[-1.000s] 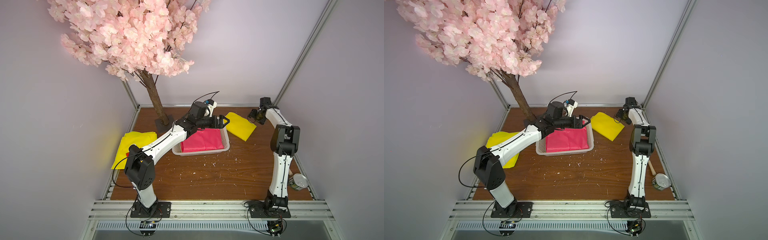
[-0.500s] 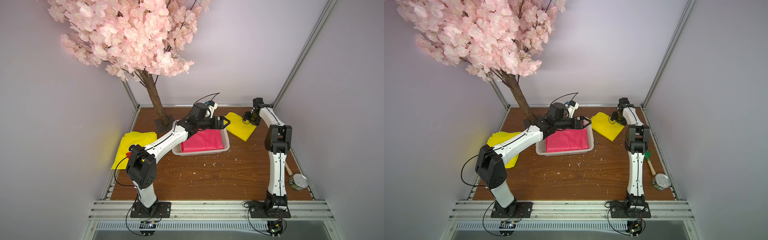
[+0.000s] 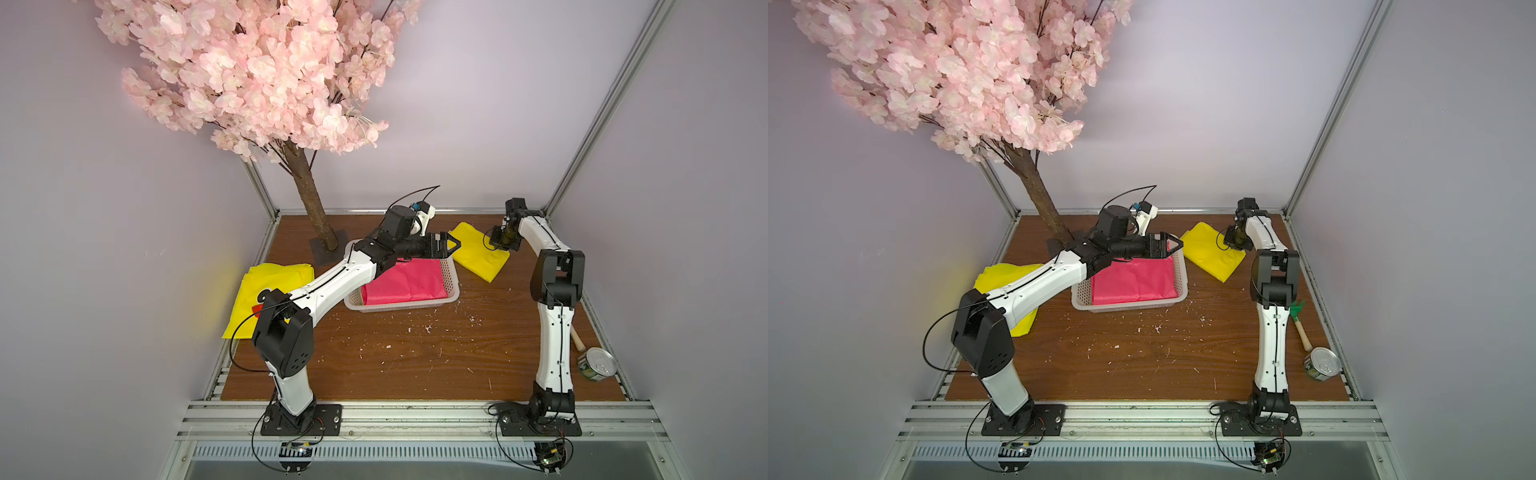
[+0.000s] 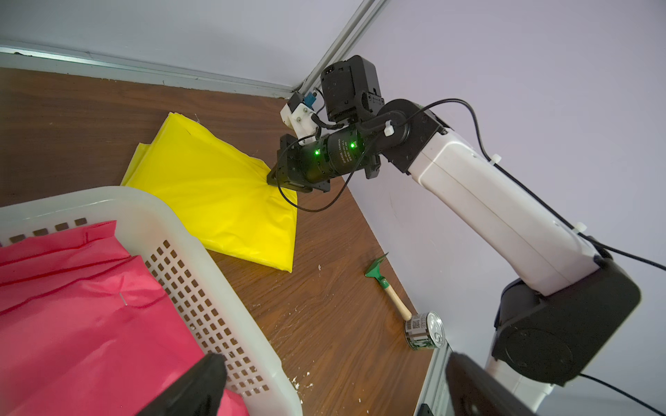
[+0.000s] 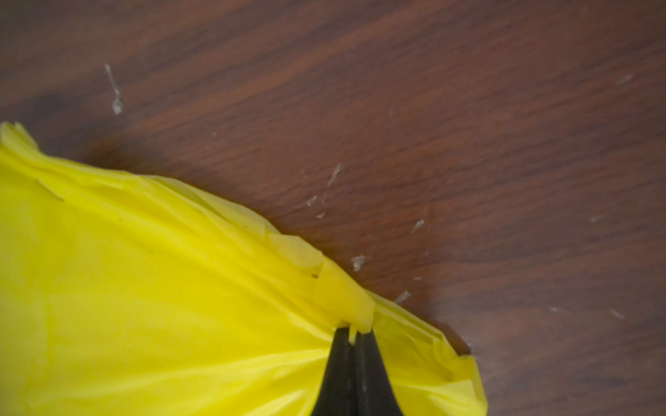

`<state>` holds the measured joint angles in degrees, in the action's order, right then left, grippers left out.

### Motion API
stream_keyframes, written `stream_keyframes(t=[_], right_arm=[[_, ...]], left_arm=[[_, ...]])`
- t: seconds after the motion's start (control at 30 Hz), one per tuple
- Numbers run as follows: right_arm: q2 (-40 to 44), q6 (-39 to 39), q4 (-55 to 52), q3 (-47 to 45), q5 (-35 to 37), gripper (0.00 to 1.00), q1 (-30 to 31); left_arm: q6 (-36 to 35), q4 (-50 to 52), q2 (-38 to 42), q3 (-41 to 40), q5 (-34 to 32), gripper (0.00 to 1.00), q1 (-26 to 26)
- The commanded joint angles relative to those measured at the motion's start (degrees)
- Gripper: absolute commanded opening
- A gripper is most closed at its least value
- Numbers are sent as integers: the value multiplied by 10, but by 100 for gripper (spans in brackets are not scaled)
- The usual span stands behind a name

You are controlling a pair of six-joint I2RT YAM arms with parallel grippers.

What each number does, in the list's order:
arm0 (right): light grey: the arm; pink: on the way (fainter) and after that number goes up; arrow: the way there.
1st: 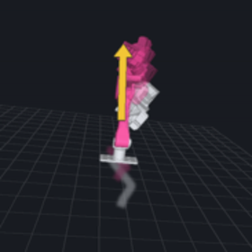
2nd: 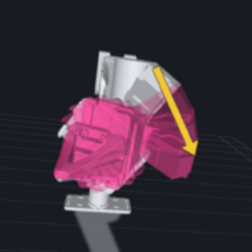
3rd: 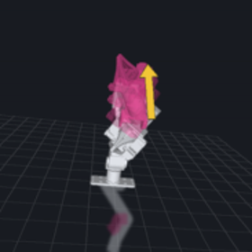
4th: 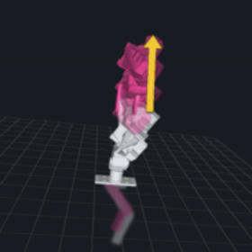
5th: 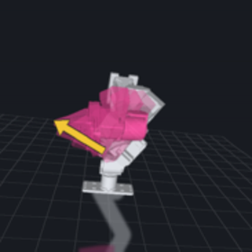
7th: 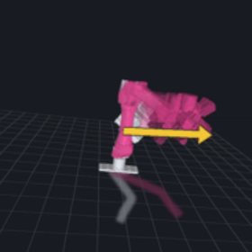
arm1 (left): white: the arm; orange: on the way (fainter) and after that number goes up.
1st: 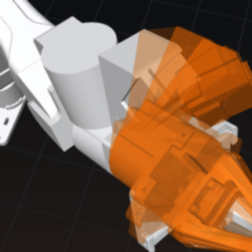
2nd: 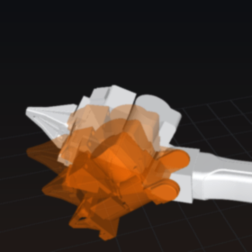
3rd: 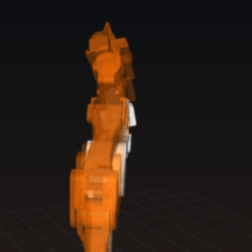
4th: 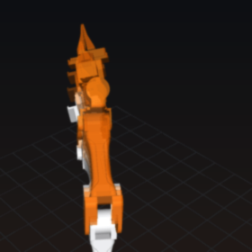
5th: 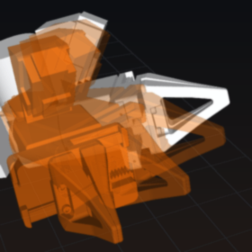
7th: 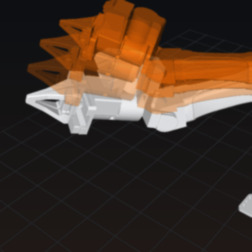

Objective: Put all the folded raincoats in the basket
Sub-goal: Move the raincoat to the center of the board.

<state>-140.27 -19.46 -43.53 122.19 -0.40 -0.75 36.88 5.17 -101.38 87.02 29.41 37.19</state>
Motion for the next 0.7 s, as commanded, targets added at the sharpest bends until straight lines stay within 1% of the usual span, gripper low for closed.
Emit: stream_keyframes(t=[0.0, 0.17, 0.23, 0.37, 0.4, 0.47, 0.57, 0.67], right_arm=[[54, -5, -15, -40, -2, 0, 1], [146, -32, 28, -151, -14, 0, -4], [194, -49, 54, -211, -28, 0, -7], [306, -101, 109, -358, -40, 0, -8], [335, -119, 125, -397, -46, 0, -8], [396, -157, 158, -481, -58, 0, -7], [491, -207, 202, -594, -56, 0, -5], [575, -231, 211, -664, -38, 0, -4]], left_arm=[[0, -8, 7, -1, 0, 99, 8], [1, -7, 11, -7, -5, 99, 14], [1, -7, 11, -9, -7, 99, 20], [10, -12, 15, -17, -19, 99, 39], [14, -15, 17, -39, -21, 99, 43], [21, -23, 23, -56, -26, 99, 53], [41, -45, 39, -92, -34, 99, 64], [65, -65, 61, -130, -44, 99, 74]])
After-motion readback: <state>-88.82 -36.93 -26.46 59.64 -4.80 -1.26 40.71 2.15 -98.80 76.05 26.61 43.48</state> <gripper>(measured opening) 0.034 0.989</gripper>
